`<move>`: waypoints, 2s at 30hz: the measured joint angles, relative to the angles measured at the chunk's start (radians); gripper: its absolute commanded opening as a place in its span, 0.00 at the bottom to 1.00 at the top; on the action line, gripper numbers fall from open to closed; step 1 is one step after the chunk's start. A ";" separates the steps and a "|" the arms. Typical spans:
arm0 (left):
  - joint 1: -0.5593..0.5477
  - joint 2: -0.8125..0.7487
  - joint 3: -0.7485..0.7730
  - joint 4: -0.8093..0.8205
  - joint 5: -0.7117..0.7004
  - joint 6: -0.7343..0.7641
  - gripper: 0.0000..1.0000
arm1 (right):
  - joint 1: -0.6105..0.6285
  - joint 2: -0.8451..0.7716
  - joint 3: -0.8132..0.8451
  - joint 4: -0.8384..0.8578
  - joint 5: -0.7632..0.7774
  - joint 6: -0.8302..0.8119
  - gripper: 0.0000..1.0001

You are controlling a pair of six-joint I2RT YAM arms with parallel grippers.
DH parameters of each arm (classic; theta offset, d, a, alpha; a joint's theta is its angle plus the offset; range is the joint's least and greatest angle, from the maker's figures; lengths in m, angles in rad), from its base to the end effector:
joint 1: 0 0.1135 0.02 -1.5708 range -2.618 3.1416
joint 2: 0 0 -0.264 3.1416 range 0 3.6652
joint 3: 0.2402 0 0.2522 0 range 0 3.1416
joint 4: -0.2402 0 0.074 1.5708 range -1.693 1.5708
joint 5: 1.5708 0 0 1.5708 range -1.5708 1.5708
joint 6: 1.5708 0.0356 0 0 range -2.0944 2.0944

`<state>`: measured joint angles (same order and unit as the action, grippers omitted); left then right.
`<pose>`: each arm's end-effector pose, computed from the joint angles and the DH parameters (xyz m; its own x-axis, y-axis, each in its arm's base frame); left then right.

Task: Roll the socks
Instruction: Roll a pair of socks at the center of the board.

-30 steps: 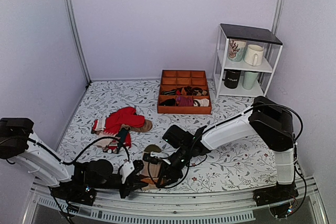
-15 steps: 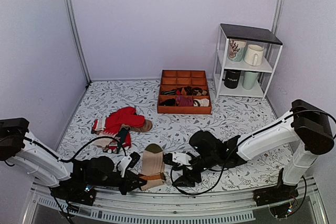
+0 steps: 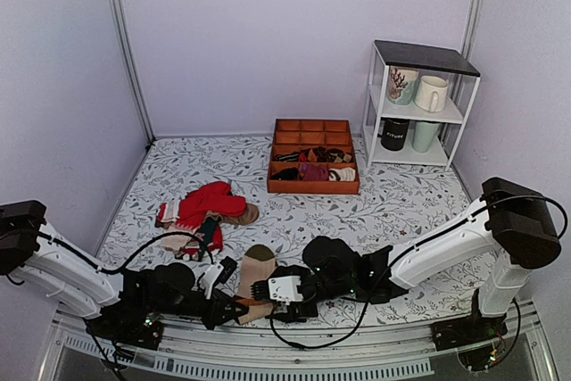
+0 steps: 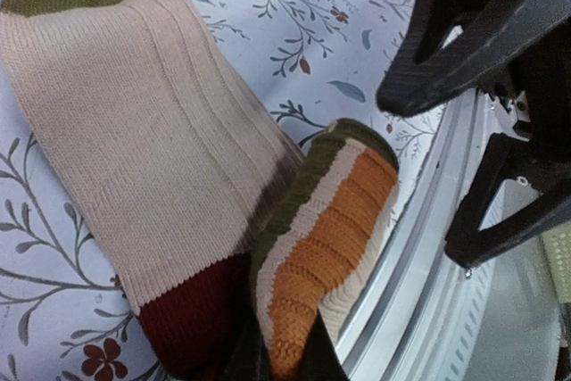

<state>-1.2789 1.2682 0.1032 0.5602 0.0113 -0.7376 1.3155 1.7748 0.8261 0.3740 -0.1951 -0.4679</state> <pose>0.0524 -0.1757 0.1018 -0.7669 0.2155 -0.6045 0.6007 0.5726 -0.5580 0.0833 0.3466 0.1487 0.3241 -0.5102 -0.7967 -0.9458 -0.1566 -0.2845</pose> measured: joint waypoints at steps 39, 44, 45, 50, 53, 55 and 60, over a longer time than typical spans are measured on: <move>-0.055 -0.161 0.023 0.027 -0.094 0.457 0.63 | -0.158 0.217 0.191 -0.212 -0.462 0.424 0.26; -0.057 -0.008 0.022 0.134 -0.088 0.561 0.62 | -0.175 0.245 0.251 -0.302 -0.509 0.455 0.26; -0.058 0.015 0.022 0.143 -0.086 0.570 0.62 | -0.177 0.246 0.259 -0.317 -0.515 0.457 0.26; -0.058 0.090 0.020 0.195 -0.078 0.596 0.56 | -0.179 0.253 0.277 -0.363 -0.523 0.462 0.26; -0.058 0.100 0.019 0.221 -0.066 0.599 0.50 | -0.180 0.256 0.282 -0.375 -0.525 0.465 0.26; -0.059 0.115 0.019 0.235 -0.056 0.599 0.50 | -0.180 0.259 0.288 -0.382 -0.527 0.464 0.26; -0.060 0.160 0.018 0.263 -0.042 0.586 0.55 | -0.187 0.269 0.301 -0.399 -0.546 0.451 0.26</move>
<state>-1.3384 1.4284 0.1215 0.8230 -0.0311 -0.1516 1.1290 2.0434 1.1267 -0.0250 -0.7406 -0.0174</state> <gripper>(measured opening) 0.525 0.261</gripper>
